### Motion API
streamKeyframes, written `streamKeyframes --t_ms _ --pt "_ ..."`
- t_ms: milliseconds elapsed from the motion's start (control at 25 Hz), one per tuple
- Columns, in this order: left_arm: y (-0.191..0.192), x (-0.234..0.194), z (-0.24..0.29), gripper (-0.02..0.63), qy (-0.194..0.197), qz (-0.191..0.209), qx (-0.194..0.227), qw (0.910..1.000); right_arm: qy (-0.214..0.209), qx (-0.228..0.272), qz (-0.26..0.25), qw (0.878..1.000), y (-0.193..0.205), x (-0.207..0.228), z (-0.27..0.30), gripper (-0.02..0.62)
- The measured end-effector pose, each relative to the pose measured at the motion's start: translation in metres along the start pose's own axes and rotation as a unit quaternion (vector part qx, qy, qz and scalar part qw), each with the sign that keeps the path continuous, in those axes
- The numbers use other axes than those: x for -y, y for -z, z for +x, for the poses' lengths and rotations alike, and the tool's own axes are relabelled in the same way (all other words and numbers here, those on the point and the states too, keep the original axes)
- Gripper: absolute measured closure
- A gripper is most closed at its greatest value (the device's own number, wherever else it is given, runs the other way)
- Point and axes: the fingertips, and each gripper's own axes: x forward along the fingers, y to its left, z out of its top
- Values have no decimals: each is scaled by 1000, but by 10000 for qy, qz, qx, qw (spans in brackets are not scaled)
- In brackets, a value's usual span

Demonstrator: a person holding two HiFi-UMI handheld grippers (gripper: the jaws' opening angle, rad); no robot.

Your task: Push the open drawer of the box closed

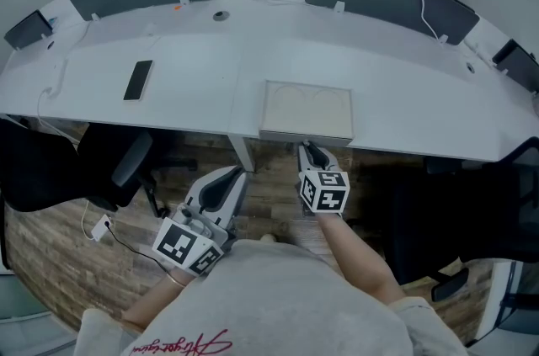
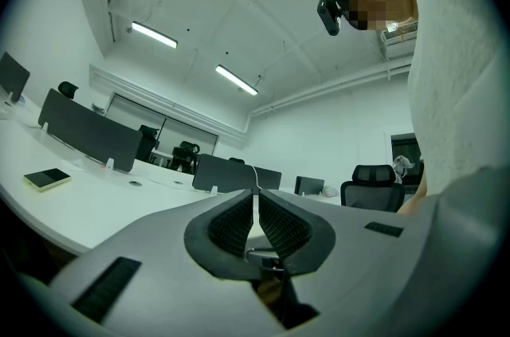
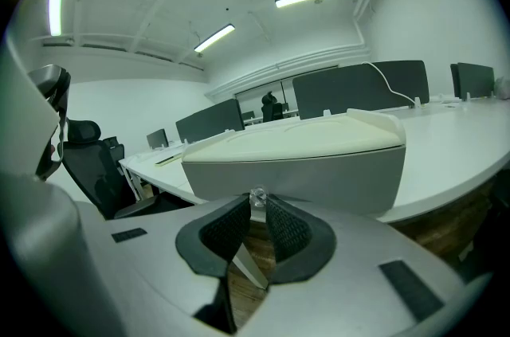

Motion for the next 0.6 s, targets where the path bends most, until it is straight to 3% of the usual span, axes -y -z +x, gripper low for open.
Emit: streamKeyframes --t_ms 600 --pt "0 1 0 569 -20 14 6 10000 -19 -25 -147 9999 0 0 4 523"
